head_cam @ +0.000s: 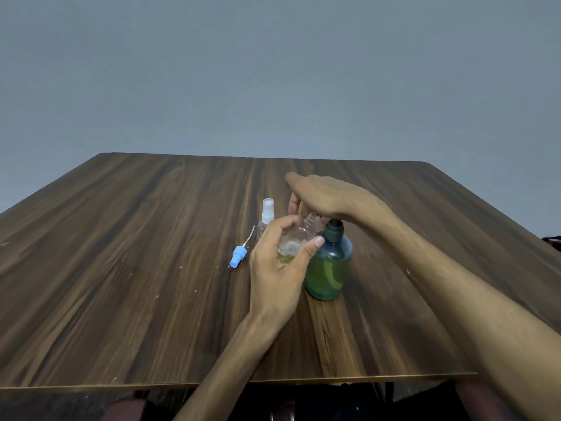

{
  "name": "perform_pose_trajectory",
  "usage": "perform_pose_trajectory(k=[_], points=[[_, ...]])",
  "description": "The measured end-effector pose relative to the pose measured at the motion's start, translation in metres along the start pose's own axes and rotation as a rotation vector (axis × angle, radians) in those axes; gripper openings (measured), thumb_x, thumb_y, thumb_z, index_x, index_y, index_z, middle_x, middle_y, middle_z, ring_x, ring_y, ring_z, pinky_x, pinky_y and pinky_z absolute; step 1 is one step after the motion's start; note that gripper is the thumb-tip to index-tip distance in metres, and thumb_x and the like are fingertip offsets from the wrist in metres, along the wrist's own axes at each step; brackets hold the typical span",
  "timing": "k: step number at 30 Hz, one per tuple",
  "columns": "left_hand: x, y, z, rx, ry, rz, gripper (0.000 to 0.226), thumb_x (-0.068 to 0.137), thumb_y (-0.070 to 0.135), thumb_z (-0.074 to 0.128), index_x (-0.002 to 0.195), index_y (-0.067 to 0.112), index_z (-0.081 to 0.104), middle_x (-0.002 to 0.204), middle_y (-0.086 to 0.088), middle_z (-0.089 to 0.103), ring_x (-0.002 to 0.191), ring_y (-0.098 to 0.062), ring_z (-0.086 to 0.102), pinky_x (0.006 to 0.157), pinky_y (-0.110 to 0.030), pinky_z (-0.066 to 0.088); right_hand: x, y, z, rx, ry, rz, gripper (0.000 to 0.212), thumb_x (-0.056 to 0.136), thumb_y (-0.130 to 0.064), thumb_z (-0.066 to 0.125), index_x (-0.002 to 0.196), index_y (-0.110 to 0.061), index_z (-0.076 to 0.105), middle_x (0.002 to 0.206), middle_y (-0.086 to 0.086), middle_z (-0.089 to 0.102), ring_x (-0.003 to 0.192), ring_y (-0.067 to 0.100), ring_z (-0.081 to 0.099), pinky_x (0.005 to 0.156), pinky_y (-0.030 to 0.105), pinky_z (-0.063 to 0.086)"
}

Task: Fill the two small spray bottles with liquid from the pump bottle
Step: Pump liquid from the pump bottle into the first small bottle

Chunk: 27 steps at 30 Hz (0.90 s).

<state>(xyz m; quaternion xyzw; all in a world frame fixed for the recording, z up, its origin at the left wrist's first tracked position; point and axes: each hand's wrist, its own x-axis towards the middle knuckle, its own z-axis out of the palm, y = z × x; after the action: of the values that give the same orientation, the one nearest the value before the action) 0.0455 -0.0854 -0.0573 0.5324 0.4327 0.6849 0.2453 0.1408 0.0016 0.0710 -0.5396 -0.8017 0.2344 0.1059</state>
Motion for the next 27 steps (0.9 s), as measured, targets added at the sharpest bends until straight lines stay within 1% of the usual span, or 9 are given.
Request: perform_pose_trajectory(k=[5, 8, 11, 14, 17, 19, 23, 25, 27], points=[[-0.001, 0.007, 0.000, -0.032, 0.018, -0.009, 0.037, 0.089, 0.022, 0.085, 0.123, 0.026, 0.071, 0.121, 0.007, 0.076, 0.118, -0.016, 0.071, 0.091, -0.024, 0.059, -0.004, 0.002, 0.004, 0.040, -0.001, 0.007, 0.071, 0.101, -0.054, 0.017, 0.088, -0.017, 0.075, 0.095, 0.001, 0.075, 0.091, 0.022, 0.068, 0.083, 0.039, 0.048], [-0.002, 0.006, 0.000, -0.026, 0.011, 0.005, 0.038, 0.089, 0.022, 0.085, 0.125, 0.023, 0.072, 0.120, 0.006, 0.077, 0.116, -0.017, 0.072, 0.095, -0.033, 0.060, -0.004, 0.001, 0.000, 0.075, 0.017, 0.000, 0.073, 0.102, -0.057, 0.017, 0.086, -0.018, 0.076, 0.091, 0.000, 0.075, 0.088, 0.021, 0.068, 0.083, 0.039, 0.049], [-0.002, 0.009, 0.001, -0.043, 0.019, -0.019, 0.036, 0.089, 0.021, 0.085, 0.123, 0.026, 0.072, 0.118, 0.005, 0.077, 0.115, -0.019, 0.073, 0.096, -0.040, 0.061, -0.001, -0.003, -0.009, 0.118, -0.032, -0.017, 0.071, 0.104, -0.055, 0.020, 0.087, -0.015, 0.076, 0.079, 0.000, 0.076, 0.073, 0.015, 0.064, 0.072, 0.034, 0.043], [-0.001, 0.009, 0.001, -0.046, 0.015, -0.006, 0.036, 0.089, 0.020, 0.085, 0.123, 0.023, 0.072, 0.118, 0.005, 0.077, 0.115, -0.019, 0.073, 0.097, -0.040, 0.060, 0.003, -0.004, -0.012, 0.135, -0.079, -0.001, 0.070, 0.104, -0.051, 0.024, 0.091, -0.009, 0.078, 0.077, 0.012, 0.078, 0.057, 0.016, 0.055, 0.062, 0.032, 0.041], [-0.001, 0.007, 0.001, -0.042, 0.017, -0.012, 0.036, 0.090, 0.020, 0.085, 0.123, 0.021, 0.072, 0.117, 0.004, 0.078, 0.115, -0.019, 0.073, 0.098, -0.040, 0.060, 0.006, 0.000, -0.008, 0.103, -0.069, 0.024, 0.064, 0.103, -0.046, 0.026, 0.093, -0.009, 0.078, 0.084, 0.012, 0.079, 0.062, 0.021, 0.062, 0.063, 0.032, 0.044], [-0.001, 0.008, 0.001, -0.047, 0.020, -0.013, 0.036, 0.089, 0.020, 0.085, 0.123, 0.022, 0.072, 0.116, 0.004, 0.078, 0.114, -0.019, 0.073, 0.098, -0.037, 0.060, 0.006, 0.002, -0.002, 0.086, -0.038, 0.015, 0.060, 0.104, -0.040, 0.026, 0.094, -0.010, 0.077, 0.086, 0.008, 0.079, 0.072, 0.022, 0.069, 0.070, 0.035, 0.049], [-0.002, 0.010, 0.001, -0.053, 0.009, -0.008, 0.035, 0.089, 0.018, 0.085, 0.121, 0.022, 0.072, 0.115, 0.004, 0.078, 0.111, -0.017, 0.074, 0.093, -0.031, 0.060, 0.002, 0.006, 0.005, 0.076, -0.017, 0.010, 0.055, 0.103, -0.031, 0.026, 0.091, -0.011, 0.076, 0.091, 0.004, 0.077, 0.087, 0.024, 0.069, 0.085, 0.041, 0.052], [-0.002, 0.011, 0.000, -0.047, 0.010, -0.010, 0.035, 0.089, 0.018, 0.085, 0.122, 0.021, 0.072, 0.115, 0.004, 0.078, 0.112, -0.017, 0.074, 0.093, -0.029, 0.060, 0.002, 0.002, 0.001, 0.059, -0.003, 0.002, 0.056, 0.104, -0.032, 0.025, 0.091, -0.013, 0.076, 0.090, 0.002, 0.076, 0.088, 0.022, 0.069, 0.081, 0.039, 0.053], [-0.002, 0.011, 0.000, -0.042, 0.012, -0.007, 0.035, 0.089, 0.019, 0.085, 0.122, 0.021, 0.072, 0.115, 0.005, 0.078, 0.112, -0.017, 0.073, 0.093, -0.028, 0.059, 0.002, 0.001, -0.003, 0.056, 0.009, -0.007, 0.056, 0.105, -0.035, 0.024, 0.093, -0.014, 0.075, 0.088, -0.001, 0.074, 0.078, 0.018, 0.069, 0.071, 0.035, 0.048]])
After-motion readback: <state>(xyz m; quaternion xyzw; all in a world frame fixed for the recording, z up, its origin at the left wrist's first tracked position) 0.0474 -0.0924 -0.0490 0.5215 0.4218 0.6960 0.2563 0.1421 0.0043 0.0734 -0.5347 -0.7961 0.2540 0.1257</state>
